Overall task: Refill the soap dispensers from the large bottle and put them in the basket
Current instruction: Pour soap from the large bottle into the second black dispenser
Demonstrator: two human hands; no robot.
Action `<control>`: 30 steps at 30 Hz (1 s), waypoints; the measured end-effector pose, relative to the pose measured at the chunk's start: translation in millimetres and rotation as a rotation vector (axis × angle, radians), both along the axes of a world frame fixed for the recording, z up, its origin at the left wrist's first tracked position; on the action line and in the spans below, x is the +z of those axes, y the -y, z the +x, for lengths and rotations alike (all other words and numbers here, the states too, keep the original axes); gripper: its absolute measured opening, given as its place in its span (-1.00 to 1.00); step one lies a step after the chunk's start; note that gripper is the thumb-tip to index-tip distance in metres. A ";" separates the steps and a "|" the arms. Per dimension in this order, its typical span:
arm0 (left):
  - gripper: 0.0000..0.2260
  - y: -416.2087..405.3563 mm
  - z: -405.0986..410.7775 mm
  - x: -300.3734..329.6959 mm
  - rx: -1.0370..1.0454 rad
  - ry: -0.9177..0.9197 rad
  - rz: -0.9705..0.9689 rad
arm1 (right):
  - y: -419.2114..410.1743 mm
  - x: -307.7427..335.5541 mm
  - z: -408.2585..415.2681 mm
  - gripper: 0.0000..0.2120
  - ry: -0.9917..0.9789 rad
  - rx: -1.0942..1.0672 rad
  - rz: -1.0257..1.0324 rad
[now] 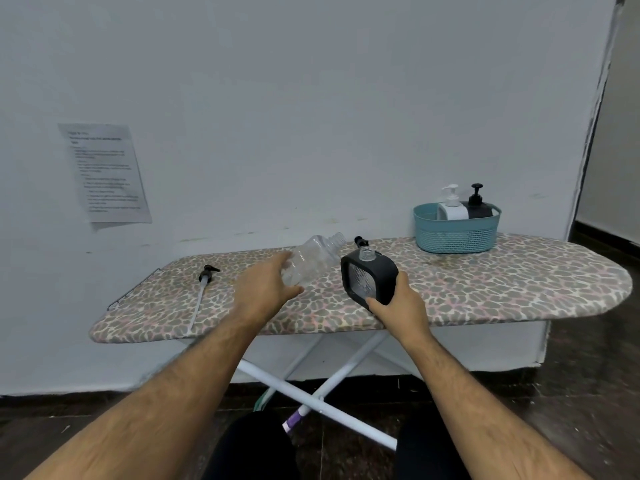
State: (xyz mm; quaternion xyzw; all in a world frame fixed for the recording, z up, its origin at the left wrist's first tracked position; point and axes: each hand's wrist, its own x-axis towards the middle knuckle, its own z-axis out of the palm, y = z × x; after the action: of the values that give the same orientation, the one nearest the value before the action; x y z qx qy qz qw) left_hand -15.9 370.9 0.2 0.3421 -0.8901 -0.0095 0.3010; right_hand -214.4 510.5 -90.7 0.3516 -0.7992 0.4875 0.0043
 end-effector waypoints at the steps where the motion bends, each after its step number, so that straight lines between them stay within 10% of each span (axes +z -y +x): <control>1: -0.32 -1.1 -1.3 0.9 -0.003 0.011 -0.005 | 0.5 -0.2 -0.9 -0.44 0.000 0.003 0.006; 30: -0.36 -10.6 -9.3 8.5 0.087 0.198 -0.208 | 16.8 -9.2 26.4 -0.52 -0.087 -0.141 -0.042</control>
State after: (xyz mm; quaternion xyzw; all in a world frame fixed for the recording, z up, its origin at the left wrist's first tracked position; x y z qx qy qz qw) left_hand -25.3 381.5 8.7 0.3467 -0.8960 0.1295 0.2456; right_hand -188.1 493.7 -99.9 0.3153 -0.8105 0.4870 0.0808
